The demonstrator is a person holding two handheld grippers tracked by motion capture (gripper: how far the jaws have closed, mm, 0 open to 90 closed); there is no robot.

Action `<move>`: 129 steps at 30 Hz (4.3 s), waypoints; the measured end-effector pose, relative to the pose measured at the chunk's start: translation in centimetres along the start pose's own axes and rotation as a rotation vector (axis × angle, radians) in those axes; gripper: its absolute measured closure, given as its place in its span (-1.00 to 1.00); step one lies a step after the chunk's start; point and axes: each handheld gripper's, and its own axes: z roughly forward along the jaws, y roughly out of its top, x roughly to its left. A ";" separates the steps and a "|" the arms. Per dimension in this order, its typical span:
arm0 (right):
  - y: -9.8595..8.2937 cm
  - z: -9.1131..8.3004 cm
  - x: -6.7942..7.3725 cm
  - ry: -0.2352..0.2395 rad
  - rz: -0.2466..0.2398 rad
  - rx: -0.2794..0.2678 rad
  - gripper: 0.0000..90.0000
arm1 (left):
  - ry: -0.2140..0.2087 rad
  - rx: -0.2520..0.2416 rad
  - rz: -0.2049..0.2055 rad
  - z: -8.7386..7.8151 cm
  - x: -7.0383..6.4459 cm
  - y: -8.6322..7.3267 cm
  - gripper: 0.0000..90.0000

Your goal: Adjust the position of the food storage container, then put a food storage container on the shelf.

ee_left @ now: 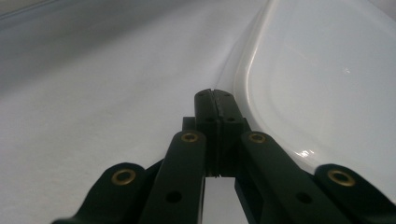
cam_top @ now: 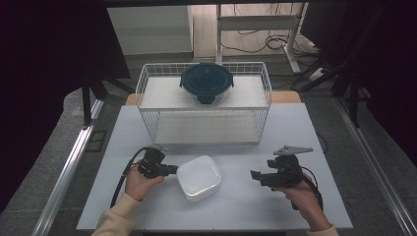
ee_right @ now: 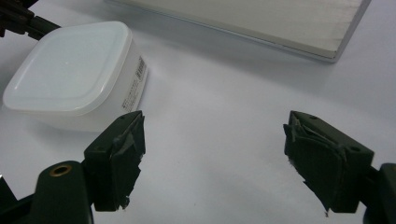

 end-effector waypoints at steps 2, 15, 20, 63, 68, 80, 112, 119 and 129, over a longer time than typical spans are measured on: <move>0.0 0.0 0.0 0.000 0.002 0.000 -0.55 | -0.012 0.007 0.000 0.1 -0.2 -0.4 1.00; -0.1 -0.2 -0.2 -0.001 0.002 -0.002 -0.55 | -0.068 0.047 0.078 0.8 -3.7 -1.4 1.00; -0.1 -0.3 -0.2 -0.002 0.003 -0.005 -0.55 | -0.096 0.059 0.111 1.3 -5.1 -1.7 1.00; -0.2 -0.2 -0.3 0.004 -0.008 -0.002 -0.55 | -0.076 -0.170 -0.081 -2.5 -4.7 -1.8 -0.32; -0.4 -0.3 0.0 0.010 -0.018 -0.008 -0.55 | -0.083 -0.182 -0.076 -2.8 -4.7 -1.4 -0.33; -1.6 -0.6 1.3 0.085 0.044 -0.032 -0.45 | -0.132 -0.153 -0.086 -1.7 -4.9 -1.6 -0.27; -4.0 2.9 3.9 0.287 0.252 0.064 0.21 | -0.468 -0.044 -0.271 3.0 -6.1 -2.2 0.19; -4.2 2.6 3.3 0.308 0.334 0.051 0.44 | -0.474 -0.060 -0.283 2.6 -5.8 -2.4 0.54; -3.9 1.5 3.1 0.332 0.355 0.004 0.67 | -0.494 -0.110 -0.267 1.4 -5.9 -2.3 0.76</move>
